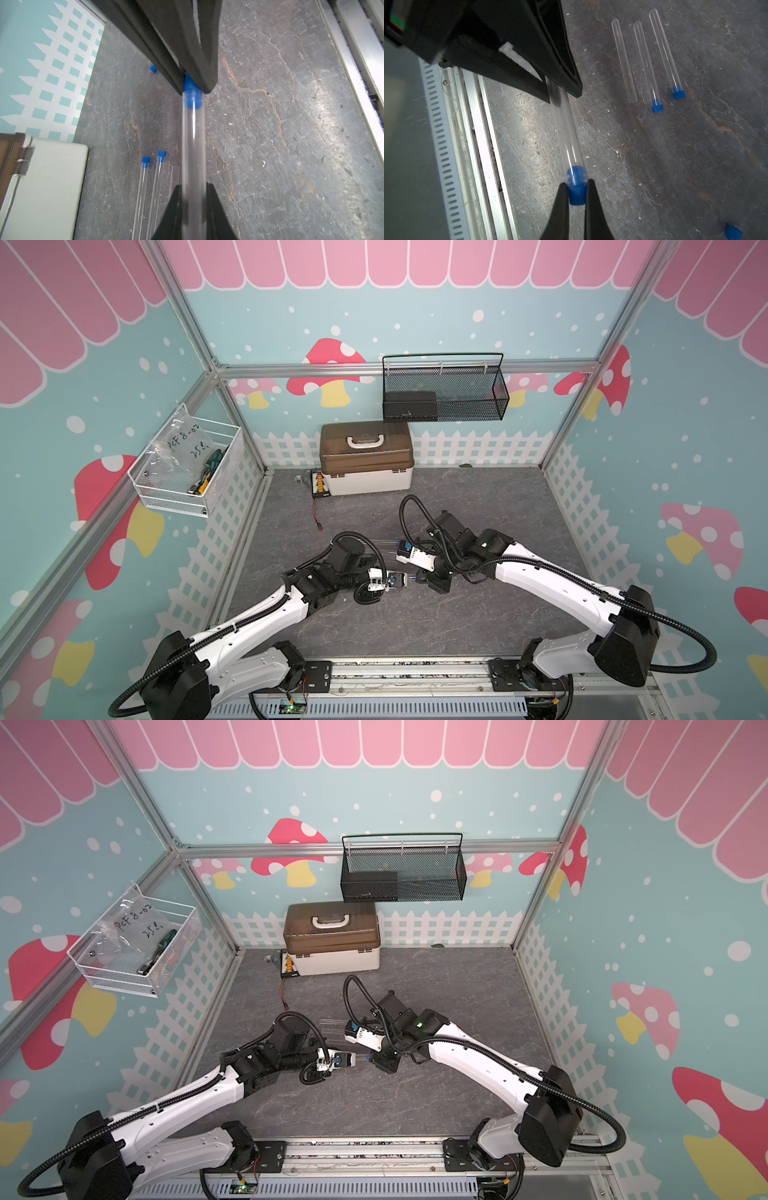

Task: Insert stoppers into test tubes
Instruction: Insert the stopper into the test tube.

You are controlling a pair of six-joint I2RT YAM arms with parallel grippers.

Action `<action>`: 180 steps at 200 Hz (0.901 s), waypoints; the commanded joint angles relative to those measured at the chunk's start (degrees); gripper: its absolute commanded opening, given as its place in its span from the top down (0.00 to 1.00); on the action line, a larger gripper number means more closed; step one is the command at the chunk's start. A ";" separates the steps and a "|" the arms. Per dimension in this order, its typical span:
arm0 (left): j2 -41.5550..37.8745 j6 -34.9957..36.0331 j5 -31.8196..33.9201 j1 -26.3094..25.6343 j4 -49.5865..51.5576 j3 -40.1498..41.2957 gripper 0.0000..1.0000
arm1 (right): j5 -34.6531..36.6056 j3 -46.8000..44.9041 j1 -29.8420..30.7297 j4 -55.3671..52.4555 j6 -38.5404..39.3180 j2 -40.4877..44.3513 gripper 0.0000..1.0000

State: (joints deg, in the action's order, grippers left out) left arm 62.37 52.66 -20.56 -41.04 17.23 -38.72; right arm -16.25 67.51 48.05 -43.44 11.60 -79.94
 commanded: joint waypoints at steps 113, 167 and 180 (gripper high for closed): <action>-3.94 14.07 -13.83 -8.80 -12.05 -0.23 1.00 | -6.48 0.80 0.95 36.24 -1.75 -1.09 1.00; -5.90 12.39 -10.73 -8.71 -11.17 2.61 1.00 | -4.40 -3.21 0.88 36.14 -1.25 2.93 0.90; -5.94 10.33 -8.04 -8.18 -11.17 3.58 1.00 | -2.73 -4.79 0.90 35.82 -2.12 4.42 0.80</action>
State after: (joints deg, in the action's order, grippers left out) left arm 57.78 63.07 -11.92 -43.44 14.52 -35.75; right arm -17.87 62.50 48.12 -35.92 10.35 -77.65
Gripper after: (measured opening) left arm 0.175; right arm 0.136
